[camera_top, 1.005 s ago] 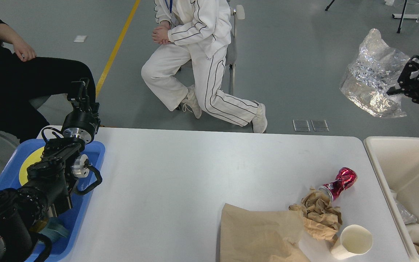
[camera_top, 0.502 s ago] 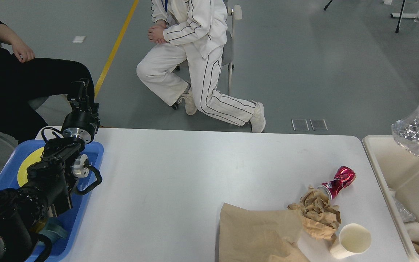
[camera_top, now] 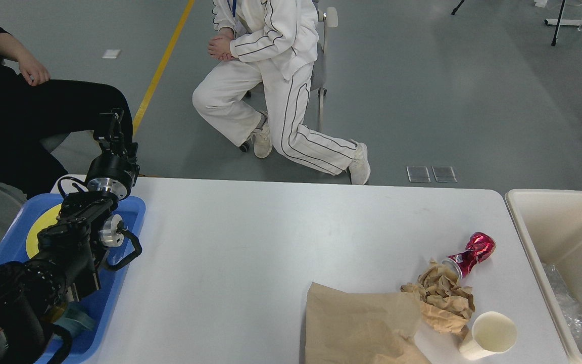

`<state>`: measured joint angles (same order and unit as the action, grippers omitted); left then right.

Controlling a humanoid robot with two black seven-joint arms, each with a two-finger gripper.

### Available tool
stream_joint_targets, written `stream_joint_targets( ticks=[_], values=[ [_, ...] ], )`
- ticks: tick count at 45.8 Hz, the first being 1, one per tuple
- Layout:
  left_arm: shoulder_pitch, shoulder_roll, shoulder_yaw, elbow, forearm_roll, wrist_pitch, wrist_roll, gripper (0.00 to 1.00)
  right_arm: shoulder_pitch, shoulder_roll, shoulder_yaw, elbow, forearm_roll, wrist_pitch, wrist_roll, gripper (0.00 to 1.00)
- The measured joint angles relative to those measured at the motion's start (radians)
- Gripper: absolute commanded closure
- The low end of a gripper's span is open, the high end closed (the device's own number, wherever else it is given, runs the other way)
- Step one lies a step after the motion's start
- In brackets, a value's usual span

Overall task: Tidy desktop
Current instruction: 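Drop the foil into the white bin and raise the right gripper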

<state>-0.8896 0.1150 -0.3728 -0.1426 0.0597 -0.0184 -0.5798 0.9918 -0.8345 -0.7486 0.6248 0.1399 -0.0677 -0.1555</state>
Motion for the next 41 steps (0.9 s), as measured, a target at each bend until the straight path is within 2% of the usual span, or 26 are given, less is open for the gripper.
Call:
stream_joint_targets(
  ticks=[5,11,18,24,32,36,41],
  values=[
    [0.0,0.0,0.0,0.0,0.0,0.0,0.0,0.03,0.044,0.032,-0.007,0.007,0.0,0.009,0.002,0.0],
    [0.0,0.0,0.0,0.0,0.0,0.0,0.0,0.03,0.192,0.089,-0.057,0.015,0.001,0.018,0.002,0.0],
    [0.0,0.0,0.0,0.0,0.0,0.0,0.0,0.03,0.369,0.215,-0.169,0.019,0.005,0.109,-0.003,0.0],
    [0.0,0.0,0.0,0.0,0.0,0.0,0.0,0.03,0.509,0.327,-0.229,0.02,0.014,0.304,-0.007,0.0],
    [0.0,0.0,0.0,0.0,0.0,0.0,0.0,0.03,0.71,0.434,-0.262,0.021,0.018,0.767,-0.007,0.0],
    [0.0,0.0,0.0,0.0,0.0,0.0,0.0,0.03,0.777,0.476,-0.262,0.034,0.018,0.945,-0.006,0.0],
    [0.0,0.0,0.0,0.0,0.0,0.0,0.0,0.03,0.855,0.503,-0.263,0.081,0.018,1.016,-0.006,0.0]
  ],
)
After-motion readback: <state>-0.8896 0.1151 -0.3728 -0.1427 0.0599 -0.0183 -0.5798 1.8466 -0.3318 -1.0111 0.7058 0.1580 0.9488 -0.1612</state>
